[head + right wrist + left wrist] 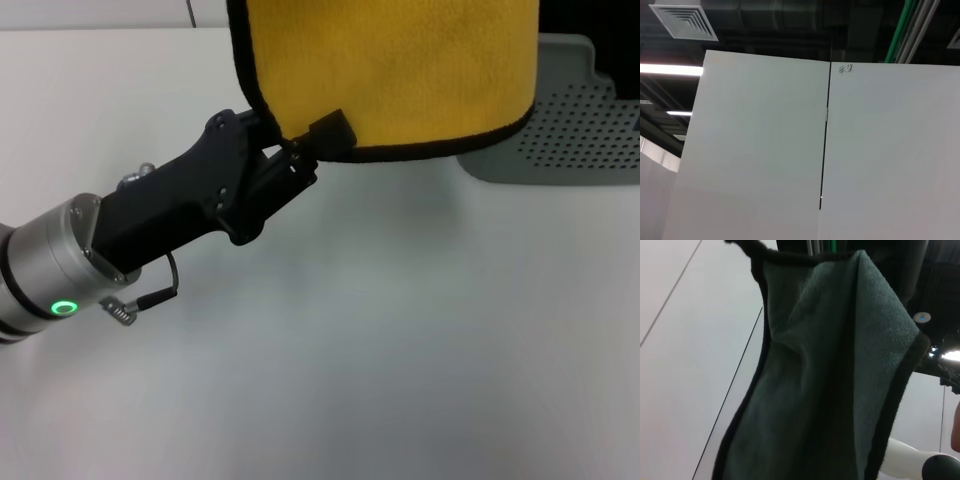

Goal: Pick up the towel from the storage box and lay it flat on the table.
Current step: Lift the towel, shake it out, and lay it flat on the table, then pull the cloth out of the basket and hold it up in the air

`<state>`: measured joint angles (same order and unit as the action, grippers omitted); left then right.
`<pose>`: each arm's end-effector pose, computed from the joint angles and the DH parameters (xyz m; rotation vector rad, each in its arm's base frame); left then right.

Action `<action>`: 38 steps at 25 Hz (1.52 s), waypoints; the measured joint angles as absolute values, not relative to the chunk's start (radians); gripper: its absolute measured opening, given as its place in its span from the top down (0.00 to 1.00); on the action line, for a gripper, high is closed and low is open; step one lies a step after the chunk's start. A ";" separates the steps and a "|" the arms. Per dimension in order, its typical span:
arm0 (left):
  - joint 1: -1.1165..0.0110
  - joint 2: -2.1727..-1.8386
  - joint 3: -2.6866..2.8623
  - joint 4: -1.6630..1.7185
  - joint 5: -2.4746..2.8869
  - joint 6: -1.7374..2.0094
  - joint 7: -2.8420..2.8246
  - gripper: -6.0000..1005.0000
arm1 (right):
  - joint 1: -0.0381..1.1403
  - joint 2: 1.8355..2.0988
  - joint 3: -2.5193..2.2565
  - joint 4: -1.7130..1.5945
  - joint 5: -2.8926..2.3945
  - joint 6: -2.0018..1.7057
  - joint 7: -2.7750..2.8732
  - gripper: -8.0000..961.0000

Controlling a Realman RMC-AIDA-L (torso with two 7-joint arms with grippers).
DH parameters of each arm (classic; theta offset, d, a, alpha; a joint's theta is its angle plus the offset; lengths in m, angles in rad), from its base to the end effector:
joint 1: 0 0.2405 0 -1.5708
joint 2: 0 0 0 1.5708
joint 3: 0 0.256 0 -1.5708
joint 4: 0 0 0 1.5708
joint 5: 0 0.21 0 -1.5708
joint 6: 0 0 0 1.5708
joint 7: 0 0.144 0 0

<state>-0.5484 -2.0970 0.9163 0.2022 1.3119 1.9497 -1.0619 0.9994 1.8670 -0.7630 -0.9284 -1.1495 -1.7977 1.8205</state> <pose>-0.2022 0.2762 -0.0162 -2.4578 -0.4349 -1.7742 -0.0106 0.3803 0.1856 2.5930 0.2970 -1.6775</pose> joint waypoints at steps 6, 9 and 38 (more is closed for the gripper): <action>-0.547 -2.097 0.910 0.203 1.300 1.951 -1.061 0.77 | 0.986 1.866 -0.753 -0.930 -1.148 -1.805 1.820 0.94; -0.534 -2.097 0.907 0.210 1.278 1.955 -1.061 0.78 | 0.971 1.866 -0.752 -0.930 -1.139 -1.811 1.810 0.94; -0.368 -2.082 0.933 0.319 0.892 2.012 -1.020 0.97 | 0.840 1.944 -0.782 -0.873 -1.136 -1.842 1.692 0.93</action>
